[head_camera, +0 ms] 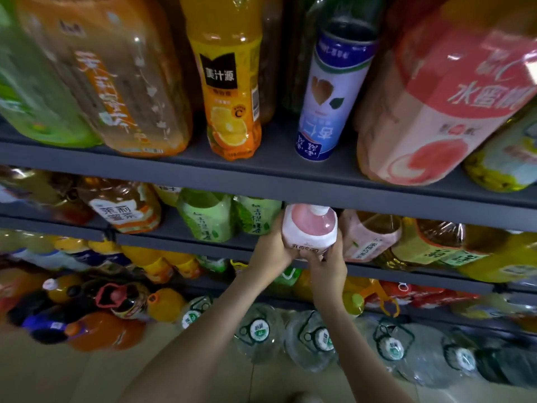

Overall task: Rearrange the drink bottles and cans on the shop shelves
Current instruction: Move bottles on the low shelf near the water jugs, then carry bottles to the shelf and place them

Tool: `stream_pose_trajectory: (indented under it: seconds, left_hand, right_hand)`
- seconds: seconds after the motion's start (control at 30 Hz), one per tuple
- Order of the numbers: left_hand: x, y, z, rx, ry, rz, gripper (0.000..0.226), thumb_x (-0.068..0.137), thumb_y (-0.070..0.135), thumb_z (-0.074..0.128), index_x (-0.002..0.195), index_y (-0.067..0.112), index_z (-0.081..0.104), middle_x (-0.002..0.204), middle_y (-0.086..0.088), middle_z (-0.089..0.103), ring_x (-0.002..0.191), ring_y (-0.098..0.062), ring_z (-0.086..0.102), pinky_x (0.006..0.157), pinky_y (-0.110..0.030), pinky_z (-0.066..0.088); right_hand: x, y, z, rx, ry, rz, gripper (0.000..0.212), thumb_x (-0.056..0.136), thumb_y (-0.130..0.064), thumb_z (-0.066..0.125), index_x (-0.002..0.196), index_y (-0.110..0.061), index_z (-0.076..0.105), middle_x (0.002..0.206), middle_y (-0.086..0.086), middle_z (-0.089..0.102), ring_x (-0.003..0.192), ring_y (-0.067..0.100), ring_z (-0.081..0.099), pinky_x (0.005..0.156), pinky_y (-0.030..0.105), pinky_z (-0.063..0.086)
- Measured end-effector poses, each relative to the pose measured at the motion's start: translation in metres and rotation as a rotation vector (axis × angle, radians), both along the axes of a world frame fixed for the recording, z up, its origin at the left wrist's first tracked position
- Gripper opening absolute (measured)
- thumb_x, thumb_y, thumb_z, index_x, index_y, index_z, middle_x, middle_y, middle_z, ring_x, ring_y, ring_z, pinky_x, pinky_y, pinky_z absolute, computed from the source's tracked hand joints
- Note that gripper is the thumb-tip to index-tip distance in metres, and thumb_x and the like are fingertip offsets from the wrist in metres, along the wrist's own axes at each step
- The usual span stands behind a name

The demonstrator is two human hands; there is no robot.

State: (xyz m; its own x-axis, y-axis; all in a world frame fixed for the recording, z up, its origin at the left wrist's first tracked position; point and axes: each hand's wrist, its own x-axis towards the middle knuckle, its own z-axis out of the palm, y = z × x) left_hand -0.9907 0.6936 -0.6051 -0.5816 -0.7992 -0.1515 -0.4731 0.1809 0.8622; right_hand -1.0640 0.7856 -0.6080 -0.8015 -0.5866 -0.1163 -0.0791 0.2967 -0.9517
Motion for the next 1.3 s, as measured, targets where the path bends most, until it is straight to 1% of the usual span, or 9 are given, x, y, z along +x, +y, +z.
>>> stream_pose_trajectory:
  seconds: [0.1,0.23,0.43,0.63,0.83,1.07,1.13,1.2,1.3]
  left_hand:
    - [-0.006,0.015,0.004,0.012,-0.083,0.129,0.08,0.072,0.032,0.08,0.136,0.009,0.037,0.096,-0.011,0.068,0.089,-0.03,0.065,0.062,-0.027,0.043]
    - [-0.008,0.031,0.013,0.026,-0.138,0.207,0.042,0.085,0.027,0.069,0.107,0.004,0.042,0.092,-0.005,0.062,0.092,-0.029,0.065,0.059,-0.023,0.034]
    - [0.009,0.042,0.06,0.084,-0.305,0.085,0.051,0.089,0.025,0.062,0.127,0.002,0.037,0.123,-0.018,0.056,0.111,-0.034,0.057,0.082,-0.037,0.046]
    - [0.059,0.052,0.137,0.051,-0.404,0.006,0.037,0.091,0.019,0.055,0.124,0.006,0.045,0.118,-0.018,0.06,0.109,-0.036,0.057,0.082,-0.038,0.046]
    - [0.142,0.046,0.246,-0.04,-0.448,0.045,0.032,0.095,0.029,0.05,0.12,0.01,0.052,0.116,-0.011,0.062,0.11,-0.031,0.056,0.083,-0.036,0.047]
    - [0.259,0.013,0.35,-0.128,-0.453,0.123,0.016,0.096,0.029,0.047,0.102,0.014,0.048,0.083,-0.004,0.058,0.08,-0.027,0.061,0.062,-0.037,0.047]
    - [0.3,-0.001,0.37,-0.2,-0.458,0.158,0.015,0.095,0.029,0.048,0.097,0.013,0.048,0.079,-0.003,0.057,0.084,-0.029,0.061,0.063,-0.036,0.046]
    - [0.344,-0.018,0.386,-0.247,-0.473,0.189,0.021,0.095,0.03,0.049,0.104,0.012,0.053,0.09,-0.009,0.064,0.087,-0.031,0.062,0.064,-0.037,0.048]
    - [0.415,-0.047,0.409,-0.271,-0.505,0.223,0.026,0.097,0.03,0.046,0.117,0.013,0.051,0.089,-0.007,0.065,0.071,-0.024,0.06,0.051,-0.033,0.045]
  right_hand:
    - [0.002,-0.003,-0.008,0.098,0.061,-0.079,0.062,0.091,0.0,0.051,0.144,-0.027,0.032,0.124,0.0,0.059,0.105,0.02,0.057,0.079,0.024,0.042]
    - [0.009,-0.007,-0.006,0.187,0.079,-0.134,0.051,0.095,-0.003,0.044,0.143,-0.019,0.032,0.115,0.008,0.061,0.097,0.026,0.058,0.076,0.03,0.042]
    - [0.039,0.007,0.041,0.289,0.026,-0.129,0.057,0.09,-0.004,0.052,0.143,-0.007,0.031,0.141,0.015,0.044,0.126,0.03,0.043,0.093,0.03,0.039]
    - [0.066,0.024,0.126,0.385,0.037,0.111,0.029,0.084,-0.003,0.057,0.112,-0.001,0.054,0.115,0.018,0.059,0.105,0.033,0.054,0.073,0.026,0.033]
    - [0.115,0.014,0.228,0.321,0.263,0.348,0.022,0.083,-0.001,0.057,0.104,0.005,0.059,0.101,0.024,0.066,0.1,0.037,0.06,0.078,0.035,0.039]
    - [0.205,-0.032,0.337,0.21,0.484,0.621,0.016,0.087,-0.01,0.056,0.103,-0.007,0.057,0.094,0.014,0.064,0.092,0.033,0.061,0.068,0.034,0.042]
    - [0.237,-0.051,0.359,0.176,0.577,0.687,0.016,0.089,-0.015,0.057,0.103,-0.008,0.056,0.095,0.012,0.061,0.094,0.032,0.06,0.069,0.031,0.041]
    - [0.272,-0.071,0.38,0.145,0.667,0.733,0.021,0.09,-0.02,0.057,0.108,-0.009,0.056,0.106,0.01,0.059,0.1,0.029,0.058,0.075,0.031,0.042]
    - [0.33,-0.107,0.408,0.069,0.703,0.781,0.024,0.093,-0.025,0.055,0.114,-0.013,0.053,0.114,0.004,0.055,0.098,0.021,0.057,0.08,0.033,0.049]
